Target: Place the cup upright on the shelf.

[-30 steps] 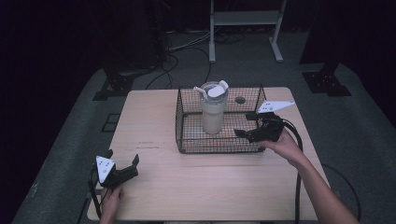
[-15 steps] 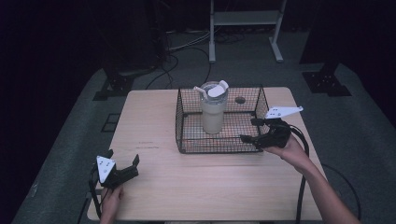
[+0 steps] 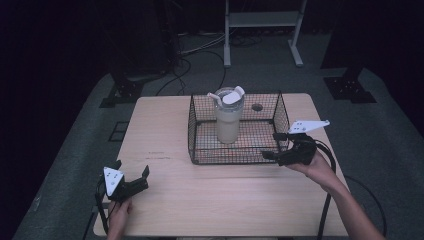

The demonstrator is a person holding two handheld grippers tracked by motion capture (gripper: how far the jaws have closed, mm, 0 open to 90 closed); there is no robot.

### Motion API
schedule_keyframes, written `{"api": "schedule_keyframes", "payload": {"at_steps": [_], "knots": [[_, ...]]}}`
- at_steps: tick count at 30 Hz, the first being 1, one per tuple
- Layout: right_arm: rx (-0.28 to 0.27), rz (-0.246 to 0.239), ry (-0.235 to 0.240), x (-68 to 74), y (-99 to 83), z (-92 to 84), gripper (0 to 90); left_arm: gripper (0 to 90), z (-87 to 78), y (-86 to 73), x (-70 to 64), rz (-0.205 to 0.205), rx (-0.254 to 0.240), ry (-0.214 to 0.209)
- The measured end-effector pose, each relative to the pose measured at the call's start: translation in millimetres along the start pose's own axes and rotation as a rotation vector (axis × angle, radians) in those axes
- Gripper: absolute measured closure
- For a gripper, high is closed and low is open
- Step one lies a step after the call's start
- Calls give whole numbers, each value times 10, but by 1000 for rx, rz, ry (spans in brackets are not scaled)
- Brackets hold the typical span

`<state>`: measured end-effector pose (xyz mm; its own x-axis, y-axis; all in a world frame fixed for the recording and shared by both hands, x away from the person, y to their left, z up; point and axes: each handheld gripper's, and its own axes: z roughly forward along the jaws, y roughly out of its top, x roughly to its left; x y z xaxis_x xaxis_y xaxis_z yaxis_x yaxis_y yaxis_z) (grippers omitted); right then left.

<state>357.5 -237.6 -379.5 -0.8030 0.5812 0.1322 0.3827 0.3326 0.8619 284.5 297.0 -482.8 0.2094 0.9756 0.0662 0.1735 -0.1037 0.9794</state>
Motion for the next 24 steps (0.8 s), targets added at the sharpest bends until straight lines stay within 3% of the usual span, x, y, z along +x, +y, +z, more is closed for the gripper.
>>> {"api": "schedule_keyframes", "payload": {"at_steps": [24], "knots": [[23,15,9,96,-338,-155,128,0,0,0,-2,2,-1,-2]]}}
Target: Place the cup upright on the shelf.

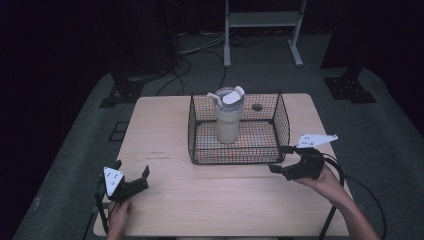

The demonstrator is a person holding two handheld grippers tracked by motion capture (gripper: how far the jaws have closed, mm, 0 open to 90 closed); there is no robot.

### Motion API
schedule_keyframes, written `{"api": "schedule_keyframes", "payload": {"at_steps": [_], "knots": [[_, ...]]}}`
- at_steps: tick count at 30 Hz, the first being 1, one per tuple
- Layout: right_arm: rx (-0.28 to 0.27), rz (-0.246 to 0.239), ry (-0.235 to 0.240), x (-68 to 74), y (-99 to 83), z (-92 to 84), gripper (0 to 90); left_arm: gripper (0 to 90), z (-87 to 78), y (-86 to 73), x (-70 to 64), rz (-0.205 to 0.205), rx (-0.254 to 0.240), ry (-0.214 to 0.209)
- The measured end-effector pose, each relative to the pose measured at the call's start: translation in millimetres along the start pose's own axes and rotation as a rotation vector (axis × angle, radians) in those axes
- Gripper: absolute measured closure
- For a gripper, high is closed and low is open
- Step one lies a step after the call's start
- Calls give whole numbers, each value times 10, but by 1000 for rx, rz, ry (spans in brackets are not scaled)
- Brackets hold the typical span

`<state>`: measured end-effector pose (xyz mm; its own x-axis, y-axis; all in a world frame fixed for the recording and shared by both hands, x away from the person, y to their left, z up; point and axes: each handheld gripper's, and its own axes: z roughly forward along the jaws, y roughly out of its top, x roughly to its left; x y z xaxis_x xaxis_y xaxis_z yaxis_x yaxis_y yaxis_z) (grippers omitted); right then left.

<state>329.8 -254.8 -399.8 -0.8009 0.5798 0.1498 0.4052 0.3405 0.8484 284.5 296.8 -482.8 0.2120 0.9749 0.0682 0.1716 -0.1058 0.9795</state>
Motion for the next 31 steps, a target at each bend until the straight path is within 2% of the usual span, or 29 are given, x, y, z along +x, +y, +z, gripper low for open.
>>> {"api": "schedule_keyframes", "payload": {"at_steps": [14,24,31], "knots": [[-2,36,-32,-13,-225,-46,128,0,-1,0,0,1,1,1],[-6,46,-36,-12,-353,-46,128,0,-1,1,0,2,1,1],[-12,52,-22,-6,-427,-41,130,0,1,0,-2,3,0,3]]}}
